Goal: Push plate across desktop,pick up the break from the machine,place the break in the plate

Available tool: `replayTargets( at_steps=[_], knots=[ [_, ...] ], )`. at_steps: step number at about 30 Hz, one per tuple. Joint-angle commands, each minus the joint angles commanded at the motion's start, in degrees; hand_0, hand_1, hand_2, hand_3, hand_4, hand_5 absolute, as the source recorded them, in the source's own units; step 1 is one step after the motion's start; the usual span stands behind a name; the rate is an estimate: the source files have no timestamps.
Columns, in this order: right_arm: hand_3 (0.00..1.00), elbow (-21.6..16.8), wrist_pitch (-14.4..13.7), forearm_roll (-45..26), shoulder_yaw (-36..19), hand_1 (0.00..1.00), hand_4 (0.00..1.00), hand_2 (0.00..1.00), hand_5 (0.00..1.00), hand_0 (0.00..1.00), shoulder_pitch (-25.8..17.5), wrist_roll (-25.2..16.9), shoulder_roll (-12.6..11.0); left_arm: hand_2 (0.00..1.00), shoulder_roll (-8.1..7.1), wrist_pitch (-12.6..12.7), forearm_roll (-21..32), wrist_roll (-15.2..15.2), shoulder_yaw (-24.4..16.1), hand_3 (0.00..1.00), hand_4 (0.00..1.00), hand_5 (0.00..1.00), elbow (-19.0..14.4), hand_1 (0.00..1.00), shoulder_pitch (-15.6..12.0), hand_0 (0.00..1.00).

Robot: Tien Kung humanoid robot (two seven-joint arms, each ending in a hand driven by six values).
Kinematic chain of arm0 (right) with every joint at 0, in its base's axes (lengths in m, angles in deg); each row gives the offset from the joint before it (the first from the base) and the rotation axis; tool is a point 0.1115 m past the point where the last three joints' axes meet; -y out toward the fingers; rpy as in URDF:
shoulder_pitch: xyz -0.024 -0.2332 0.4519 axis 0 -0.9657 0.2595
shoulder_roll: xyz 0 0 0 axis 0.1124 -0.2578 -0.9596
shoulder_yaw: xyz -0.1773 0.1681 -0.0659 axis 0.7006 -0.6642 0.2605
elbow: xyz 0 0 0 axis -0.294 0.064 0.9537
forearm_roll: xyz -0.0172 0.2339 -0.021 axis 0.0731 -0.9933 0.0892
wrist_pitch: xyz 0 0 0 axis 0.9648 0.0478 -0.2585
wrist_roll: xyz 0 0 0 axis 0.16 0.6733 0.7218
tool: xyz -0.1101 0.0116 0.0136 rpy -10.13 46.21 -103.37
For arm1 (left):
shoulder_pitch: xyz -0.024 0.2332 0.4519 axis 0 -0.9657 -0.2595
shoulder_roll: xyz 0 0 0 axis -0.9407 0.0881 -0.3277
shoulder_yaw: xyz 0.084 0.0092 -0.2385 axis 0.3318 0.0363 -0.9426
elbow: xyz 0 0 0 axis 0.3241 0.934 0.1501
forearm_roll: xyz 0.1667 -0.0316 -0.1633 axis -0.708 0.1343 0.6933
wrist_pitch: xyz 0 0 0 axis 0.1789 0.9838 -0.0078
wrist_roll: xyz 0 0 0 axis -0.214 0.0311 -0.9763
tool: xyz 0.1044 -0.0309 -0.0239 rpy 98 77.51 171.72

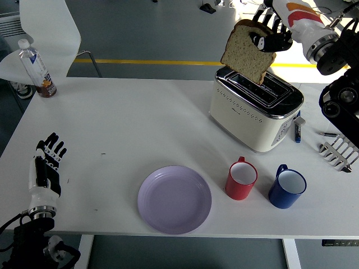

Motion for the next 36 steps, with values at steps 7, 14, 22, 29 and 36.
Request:
replayTargets(
  at_steps=[7,14,22,29,36],
  knots=[
    [0.325,-2.9,0.7,-15.2,8.4,0.213,0.085,0.308,0.051,0.192,-2.3,0.4,0.3,0.892,0.0,0.0,0.0,-0.1,0.2,0.787,0.483,0.998,0.1,0.85,0.0,0.831],
    [0.324,-0.9,0.4,-26.7,15.3,0.214,0.084,0.308,0.051,0.192,-3.2,0.4,4.4,0.892,0.0,0.0,0.1,-0.1,0.1,0.79,0.488,0.998,0.1,0.85,0.3,0.832],
    [0.323,3.6,-1.0,-33.2,17.8,0.21,0.083,0.307,0.05,0.191,-4.1,0.3,8.3,0.892,0.0,-0.1,0.2,-0.1,-0.1,0.791,0.492,0.998,0.2,0.851,0.6,0.832],
    [0.324,6.5,-3.0,-33.3,17.3,0.212,0.081,0.307,0.048,0.193,-7.4,-3.6,11.9,0.892,0.0,-0.2,0.2,-0.2,-0.1,0.793,0.497,0.998,0.3,0.852,0.7,0.832],
    [0.331,9.6,-4.6,-32.9,17.6,0.223,0.093,0.31,0.052,0.211,-9.5,-5.4,14.0,0.898,0.0,-0.2,0.2,-0.1,0.0,0.799,0.504,0.998,0.4,0.854,0.7,0.833]
  ],
)
